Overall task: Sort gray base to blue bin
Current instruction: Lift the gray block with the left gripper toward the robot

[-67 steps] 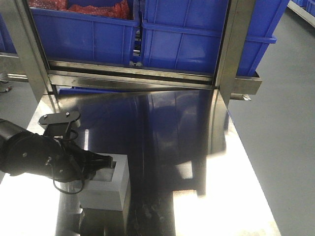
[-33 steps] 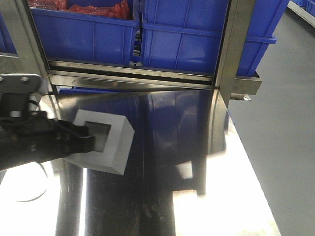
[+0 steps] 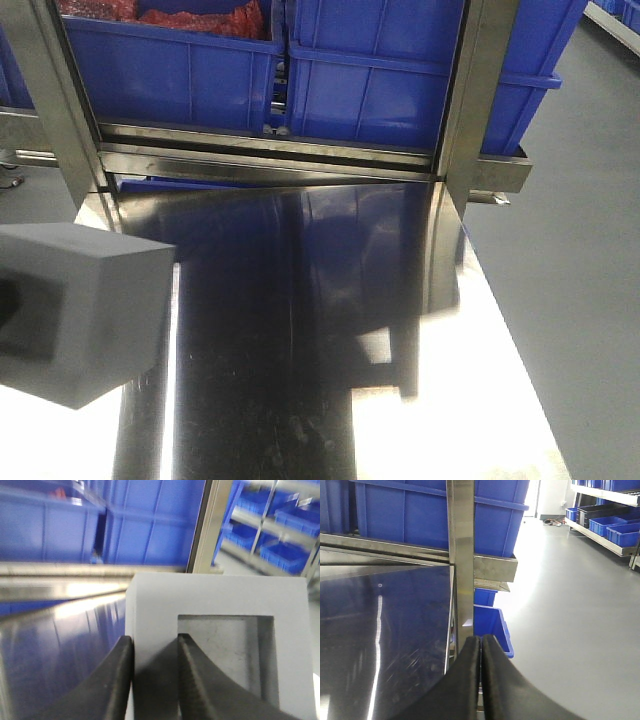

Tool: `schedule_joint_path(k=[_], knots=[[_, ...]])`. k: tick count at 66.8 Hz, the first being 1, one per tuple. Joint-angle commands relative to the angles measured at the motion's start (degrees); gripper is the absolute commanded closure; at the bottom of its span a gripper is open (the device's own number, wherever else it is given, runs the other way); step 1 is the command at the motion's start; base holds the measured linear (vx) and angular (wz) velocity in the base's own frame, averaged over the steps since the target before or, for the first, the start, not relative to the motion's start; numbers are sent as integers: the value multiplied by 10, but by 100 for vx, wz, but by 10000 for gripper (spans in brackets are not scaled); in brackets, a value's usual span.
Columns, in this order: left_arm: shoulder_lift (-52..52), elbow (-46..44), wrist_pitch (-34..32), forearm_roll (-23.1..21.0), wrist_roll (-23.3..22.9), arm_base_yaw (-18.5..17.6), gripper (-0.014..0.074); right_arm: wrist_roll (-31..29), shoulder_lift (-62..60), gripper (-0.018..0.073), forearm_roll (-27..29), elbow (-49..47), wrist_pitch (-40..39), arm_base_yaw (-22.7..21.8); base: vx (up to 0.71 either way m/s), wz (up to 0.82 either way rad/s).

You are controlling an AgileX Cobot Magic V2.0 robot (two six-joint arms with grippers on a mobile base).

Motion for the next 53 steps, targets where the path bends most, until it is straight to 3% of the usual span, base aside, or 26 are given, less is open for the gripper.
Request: schedule_joint_path(k=[1, 17, 53], knots=[[-58, 17, -68, 21, -2, -5, 603, -7, -4, 564, -5, 3, -45, -4, 0, 0], [-148, 93, -89, 24, -2, -5, 603, -7, -4, 564, -5, 3, -45, -4, 0, 0], [-148, 95, -88, 18, -3, -5, 603, -7, -4, 564, -5, 3, -47, -4, 0, 0]])
